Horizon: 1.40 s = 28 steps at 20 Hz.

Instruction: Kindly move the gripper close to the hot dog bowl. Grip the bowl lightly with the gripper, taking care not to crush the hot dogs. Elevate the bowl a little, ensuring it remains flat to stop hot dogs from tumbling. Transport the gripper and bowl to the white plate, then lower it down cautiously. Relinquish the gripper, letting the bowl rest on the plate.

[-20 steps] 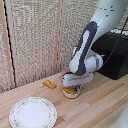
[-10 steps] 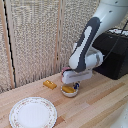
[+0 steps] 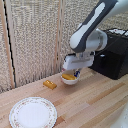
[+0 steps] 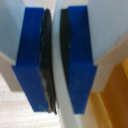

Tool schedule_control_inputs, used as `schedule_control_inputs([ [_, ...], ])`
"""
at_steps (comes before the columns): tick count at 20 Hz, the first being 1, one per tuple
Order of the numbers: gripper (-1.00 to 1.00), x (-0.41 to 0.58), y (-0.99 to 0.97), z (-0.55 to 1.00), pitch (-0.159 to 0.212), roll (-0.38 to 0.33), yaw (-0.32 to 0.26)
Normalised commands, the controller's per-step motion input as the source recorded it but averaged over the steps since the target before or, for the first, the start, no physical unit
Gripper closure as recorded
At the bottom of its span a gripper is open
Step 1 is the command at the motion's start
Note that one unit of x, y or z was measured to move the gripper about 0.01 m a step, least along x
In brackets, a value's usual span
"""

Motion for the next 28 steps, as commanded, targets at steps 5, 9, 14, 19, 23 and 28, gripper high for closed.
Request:
schedule_control_inputs([
  [5, 1.00, 0.267, 0.75, 0.43, 0.028, 0.072, 0.039],
  [9, 1.00, 0.194, 0.88, 0.26, 0.022, 0.015, 0.028],
  [14, 1.00, 0.146, 0.92, 0.10, 0.006, 0.008, 0.026],
  [19, 1.00, 0.110, 0.94, 0.00, 0.006, 0.001, 0.029],
  [23, 1.00, 0.009, 0.83, -0.09, 0.039, 0.000, 0.072],
  [28, 1.00, 0.047, 0.70, -0.29, 0.036, -0.032, 0.087],
])
